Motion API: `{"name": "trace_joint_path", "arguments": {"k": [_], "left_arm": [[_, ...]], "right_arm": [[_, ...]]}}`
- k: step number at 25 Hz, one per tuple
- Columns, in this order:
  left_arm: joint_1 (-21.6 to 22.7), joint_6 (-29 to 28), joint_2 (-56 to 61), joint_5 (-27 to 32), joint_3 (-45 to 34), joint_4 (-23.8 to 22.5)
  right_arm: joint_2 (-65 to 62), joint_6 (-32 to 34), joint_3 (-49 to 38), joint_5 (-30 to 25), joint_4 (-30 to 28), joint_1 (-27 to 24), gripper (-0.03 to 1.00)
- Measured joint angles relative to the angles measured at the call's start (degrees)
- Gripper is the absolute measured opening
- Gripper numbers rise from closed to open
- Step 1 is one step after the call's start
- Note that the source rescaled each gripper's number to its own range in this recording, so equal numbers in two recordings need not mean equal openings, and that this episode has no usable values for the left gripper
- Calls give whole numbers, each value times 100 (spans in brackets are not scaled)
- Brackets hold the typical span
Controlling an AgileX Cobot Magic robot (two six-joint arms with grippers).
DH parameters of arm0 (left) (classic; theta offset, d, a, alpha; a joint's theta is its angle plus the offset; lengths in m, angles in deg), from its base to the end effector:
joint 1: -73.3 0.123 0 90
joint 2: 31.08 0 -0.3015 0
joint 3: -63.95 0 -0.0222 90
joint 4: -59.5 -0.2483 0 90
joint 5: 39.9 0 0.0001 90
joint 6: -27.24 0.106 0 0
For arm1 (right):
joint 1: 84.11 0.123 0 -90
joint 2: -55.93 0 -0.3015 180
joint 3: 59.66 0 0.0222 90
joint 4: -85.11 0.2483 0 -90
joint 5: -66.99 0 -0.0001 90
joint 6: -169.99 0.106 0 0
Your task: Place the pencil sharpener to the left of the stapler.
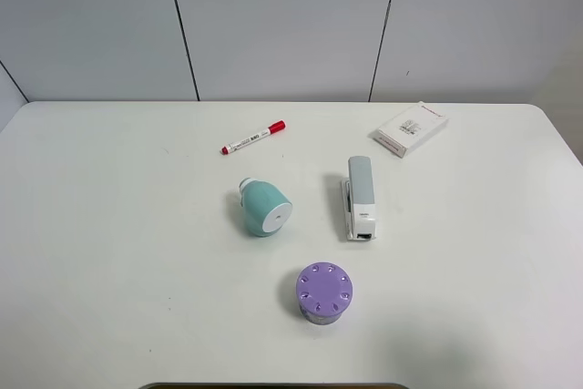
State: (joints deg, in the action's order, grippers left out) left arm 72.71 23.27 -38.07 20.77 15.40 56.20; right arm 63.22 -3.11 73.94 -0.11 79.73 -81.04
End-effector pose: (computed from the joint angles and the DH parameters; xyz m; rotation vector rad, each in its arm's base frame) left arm -0.0121 0.0054 0.2717 -0.0629 2.0260 0.0185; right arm -0.0208 -0.0103 0.2722 0.0836 2.1027 -0.0086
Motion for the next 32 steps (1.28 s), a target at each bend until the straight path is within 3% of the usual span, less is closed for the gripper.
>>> {"name": "trace_joint_path", "arguments": {"k": [12,18,32], "left_arm": [[0,0,0,0,0,0],[0,0,0,0,0,0],[0,0,0,0,0,0]], "right_arm": [[0,0,0,750,88,0,62],[224,0,0,729,425,-11,62],[396,0,-192,554,465,-11,62]]}}
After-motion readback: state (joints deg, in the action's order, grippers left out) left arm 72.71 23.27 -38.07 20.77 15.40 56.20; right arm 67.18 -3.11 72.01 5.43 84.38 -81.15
